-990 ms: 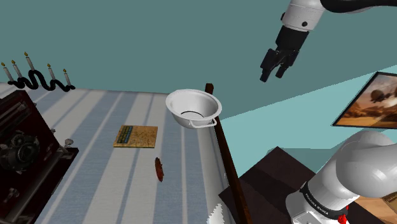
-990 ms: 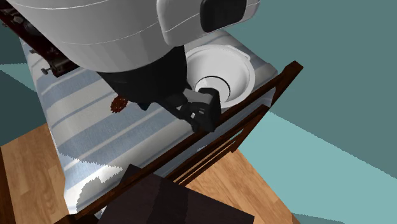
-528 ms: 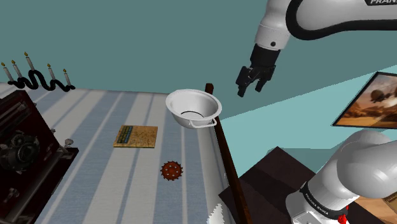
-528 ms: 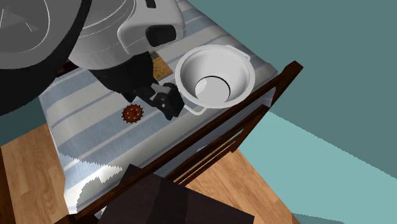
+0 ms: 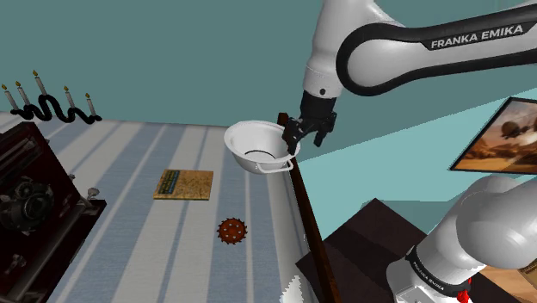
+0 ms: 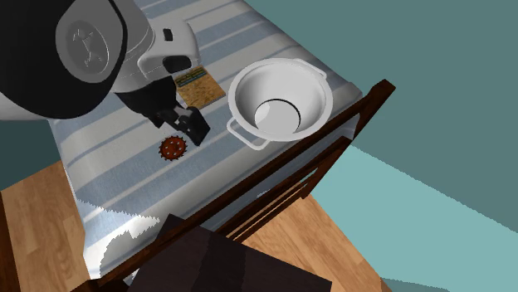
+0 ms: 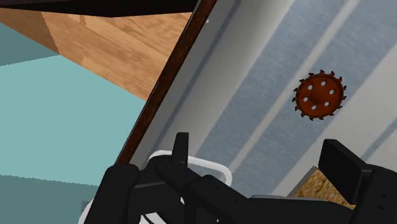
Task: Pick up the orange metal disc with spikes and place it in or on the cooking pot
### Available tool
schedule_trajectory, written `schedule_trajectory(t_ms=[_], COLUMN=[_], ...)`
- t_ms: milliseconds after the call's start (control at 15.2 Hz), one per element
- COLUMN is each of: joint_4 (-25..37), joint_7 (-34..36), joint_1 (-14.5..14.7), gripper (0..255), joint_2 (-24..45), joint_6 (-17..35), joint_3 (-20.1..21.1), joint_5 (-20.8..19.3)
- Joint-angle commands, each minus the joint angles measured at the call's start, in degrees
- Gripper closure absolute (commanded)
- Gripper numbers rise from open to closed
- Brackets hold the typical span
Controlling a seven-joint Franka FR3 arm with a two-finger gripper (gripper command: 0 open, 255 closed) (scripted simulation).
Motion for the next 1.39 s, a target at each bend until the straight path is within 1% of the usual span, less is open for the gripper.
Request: schedule_trajectory(t_ms=[0, 330, 528, 726, 990, 1320], joint_4=[0.67, 3.95, 6.80, 10.34, 16.16, 25.17], joint_7=[2.77, 9.87, 14.73, 19.94, 26.67, 33.32], joint_1=[0.27, 0.42, 0.71, 1.58, 4.15, 9.15], gripper=[0, 0, 0, 0, 0, 0], joint_2=[3.38, 13.40, 20.10, 27.21, 36.92, 48.74], joint_6=[2.51, 8.19, 11.00, 13.16, 14.85, 15.27], joint_3=[2.15, 6.87, 9.18, 10.68, 10.99, 9.31], joint_5=[-0.10, -2.59, -5.54, -9.47, -15.27, -21.31])
